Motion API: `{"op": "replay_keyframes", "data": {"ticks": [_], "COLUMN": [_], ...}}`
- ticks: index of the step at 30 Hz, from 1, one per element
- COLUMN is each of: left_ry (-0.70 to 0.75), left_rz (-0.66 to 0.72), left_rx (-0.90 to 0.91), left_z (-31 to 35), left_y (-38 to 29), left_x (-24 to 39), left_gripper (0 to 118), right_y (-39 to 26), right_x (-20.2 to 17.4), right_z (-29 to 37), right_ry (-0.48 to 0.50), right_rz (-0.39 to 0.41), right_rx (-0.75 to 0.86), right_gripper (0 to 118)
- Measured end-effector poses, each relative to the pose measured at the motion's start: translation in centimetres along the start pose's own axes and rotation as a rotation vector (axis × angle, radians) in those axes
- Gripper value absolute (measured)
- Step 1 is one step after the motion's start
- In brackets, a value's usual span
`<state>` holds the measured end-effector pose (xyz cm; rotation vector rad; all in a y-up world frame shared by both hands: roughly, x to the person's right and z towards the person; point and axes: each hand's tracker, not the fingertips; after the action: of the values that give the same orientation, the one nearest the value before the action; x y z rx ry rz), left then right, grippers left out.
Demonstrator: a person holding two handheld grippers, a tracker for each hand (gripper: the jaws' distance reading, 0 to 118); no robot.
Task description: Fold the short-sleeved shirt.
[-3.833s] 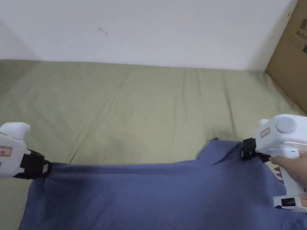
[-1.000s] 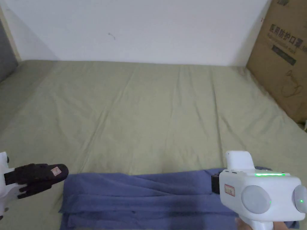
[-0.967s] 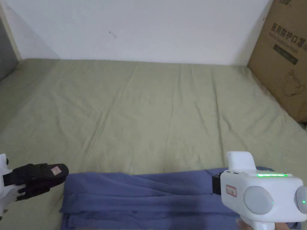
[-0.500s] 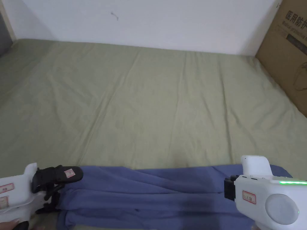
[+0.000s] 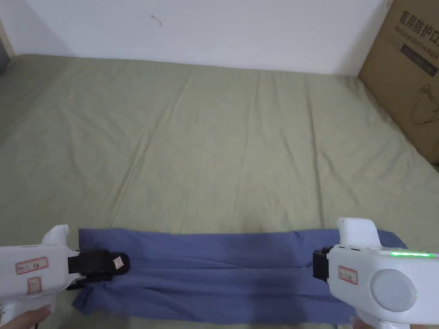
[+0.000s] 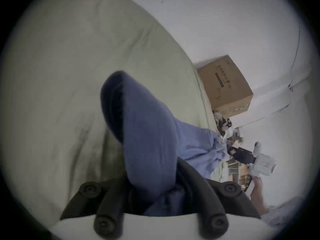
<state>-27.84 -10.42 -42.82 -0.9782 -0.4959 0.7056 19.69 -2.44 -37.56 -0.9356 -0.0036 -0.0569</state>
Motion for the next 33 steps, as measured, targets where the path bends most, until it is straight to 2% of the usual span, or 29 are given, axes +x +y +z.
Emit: {"op": "replay_keyframes", "data": {"ticks": [1, 4, 8, 10, 15, 19, 22, 23, 24, 27, 29, 33], "left_ry": [0.02, 0.208, 0.658, 0.767, 0.568, 0.282, 0.234, 0.211, 0.204, 0.171, 0.102, -0.05], "left_rz": [-0.026, -0.146, -0.433, -0.519, -0.41, -0.247, -0.221, -0.237, -0.242, -0.18, -0.141, -0.127], "left_rx": [0.012, 0.065, 0.068, 0.046, 0.024, -0.059, -0.16, -0.192, -0.214, -0.302, -0.301, -0.149], "left_z": [1.1, 4.6, 6.9, 6.6, 3.5, -1.6, -6.7, -8.5, -10.2, -13.8, -14.5, -11.9], "left_y": [0.2, 0.6, 0.0, -0.2, -0.1, 0.0, -0.6, -1.1, -1.6, -2.4, -3.1, -2.7], "left_x": [1.0, 3.2, 6.6, 8.1, 11.5, 13.7, 15.4, 16.1, 16.7, 16.7, 17.2, 18.7], "left_gripper": [9, 9, 9, 9, 9, 9, 14, 23, 45, 95, 103, 103], "right_y": [0.0, -0.2, -0.8, -1.0, -1.3, -1.4, -1.6, -1.7, -1.8, -2.0, -2.0, -2.1], "right_x": [-0.1, 0.2, -0.1, -0.5, -0.8, -0.8, -0.5, -0.4, -0.2, 0.2, 0.5, 0.7], "right_z": [0.0, 0.2, 0.6, 0.6, 0.9, 1.2, 1.3, 1.3, 1.3, 1.0, 0.9, 1.1], "right_ry": [-0.001, 0.001, 0.035, 0.042, 0.076, 0.084, 0.085, 0.081, 0.079, 0.079, 0.082, 0.096], "right_rz": [0.002, -0.012, -0.035, -0.009, -0.02, -0.009, -0.011, -0.007, -0.005, -0.013, -0.024, -0.028], "right_rx": [0.002, 0.007, 0.018, 0.024, 0.026, 0.035, 0.034, 0.036, 0.038, 0.033, 0.028, 0.033], "right_gripper": [1, 1, 1, 1, 1, 1, 1, 1, 1, 1, 1, 1]}}
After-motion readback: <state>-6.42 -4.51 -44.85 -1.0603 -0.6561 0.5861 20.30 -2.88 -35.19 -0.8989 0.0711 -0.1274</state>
